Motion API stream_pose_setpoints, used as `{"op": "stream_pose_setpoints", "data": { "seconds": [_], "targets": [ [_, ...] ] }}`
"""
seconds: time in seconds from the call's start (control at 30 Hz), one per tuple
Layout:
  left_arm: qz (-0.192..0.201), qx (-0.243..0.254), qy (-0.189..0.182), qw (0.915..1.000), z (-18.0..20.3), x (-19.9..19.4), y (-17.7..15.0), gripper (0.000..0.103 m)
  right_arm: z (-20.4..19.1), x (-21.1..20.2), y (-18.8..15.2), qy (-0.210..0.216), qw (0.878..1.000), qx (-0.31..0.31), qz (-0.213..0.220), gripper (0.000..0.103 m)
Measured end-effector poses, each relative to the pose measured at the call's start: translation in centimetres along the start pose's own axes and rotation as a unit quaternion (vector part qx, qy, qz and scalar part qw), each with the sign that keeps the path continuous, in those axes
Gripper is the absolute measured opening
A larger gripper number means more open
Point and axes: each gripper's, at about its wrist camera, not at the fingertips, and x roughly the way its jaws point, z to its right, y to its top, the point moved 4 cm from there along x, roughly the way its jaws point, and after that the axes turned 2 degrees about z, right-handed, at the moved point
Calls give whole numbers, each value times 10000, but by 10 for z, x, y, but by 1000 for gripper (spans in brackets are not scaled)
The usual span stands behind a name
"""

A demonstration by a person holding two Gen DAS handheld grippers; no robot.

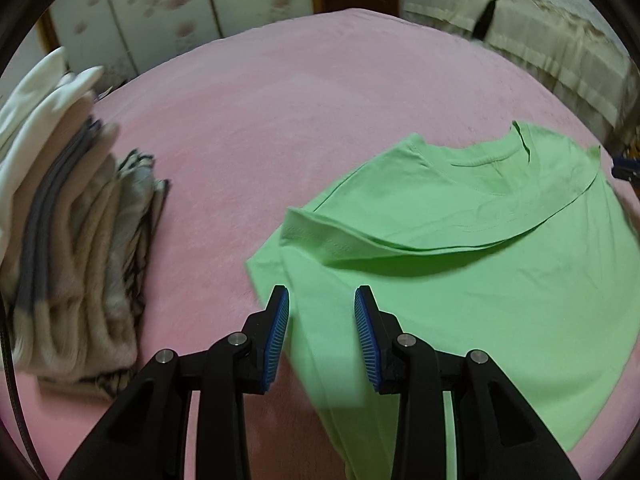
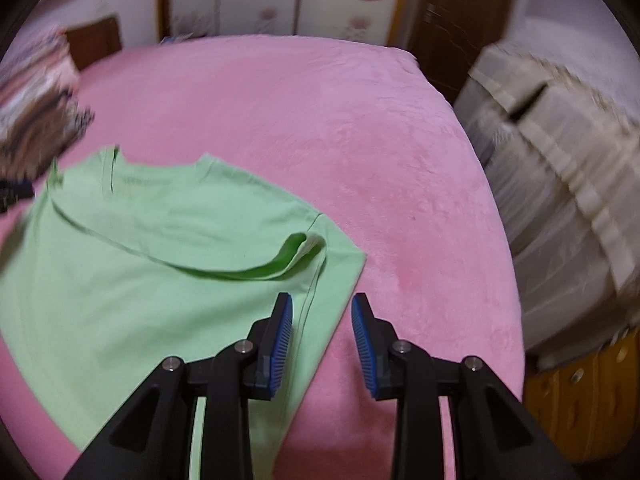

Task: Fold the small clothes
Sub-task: 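Open both tools and release the folded hem, then close both tools on the new folded edge of the shirt, then fold the grasped edge over toward the collar with both tools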

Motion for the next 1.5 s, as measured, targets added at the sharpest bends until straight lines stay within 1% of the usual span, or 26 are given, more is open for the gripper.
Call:
{"op": "stream_pose_setpoints", "data": {
  "seconds": [0.07,0.17,0.33,0.43,0.57,0.67,0.73,0.8,0.83,0.93,1.0,1.07,1.13,1.2,1.23,1.3,1.4,1.43,1.5],
  "targets": [
    [-31,118,-37,9999,1,7,4,32,-1,7,0,-63,9997,-223,-32,31],
    [-91,267,17,9996,-1,21,12,32,-2,24,3,-98,9985,-523,-123,31],
    [-118,469,4,9988,-2,36,21,33,-4,34,15,146,9972,-729,-52,31],
    [-128,502,-96,9986,-5,44,26,33,-8,39,23,262,9954,-916,-28,31],
    [-101,458,-226,9986,-11,49,32,33,-7,49,32,415,9951,-887,-98,31],
    [-43,230,-358,9991,-18,53,37,33,-3,54,36,744,9950,-660,-105,31],
    [-6,82,-385,9992,-20,56,39,30,-2,60,37,840,9949,-532,-173,30],
    [40,24,-319,9995,-19,58,41,9,1,65,36,868,9954,-370,-191,16],
    [61,13,-322,9995,-18,58,41,8,1,65,36,880,9954,-325,-188,9],
    [252,63,-60,9996,-13,56,41,6,2,61,35,714,9973,-157,-51,9],
    [448,20,102,9989,-11,49,41,5,1,52,35,608,9979,-77,193,9],
    [710,-96,260,9971,-11,40,42,5,1,45,38,527,9978,67,388,8],
    [865,-241,425,9951,-15,35,42,4,4,38,40,460,9968,252,597,8],
    [936,-338,569,9934,-18,31,41,3,7,35,40,377,9958,419,722,8],
    [954,-474,661,9921,-23,31,41,3,8,36,41,331,9956,470,743,8],
    [979,-625,713,9907,-28,29,41,3,8,39,41,242,9953,557,750,8],
    [896,-878,621,9902,-34,30,38,3,5,44,40,154,9959,545,708,8],
    [792,-1044,405,9906,-39,31,37,3,4,45,40,151,9961,545,684,8],
    [521,-1323,-46,9898,-45,36,33,6,5,47,39,163,9961,595,637,8]
  ]
}}
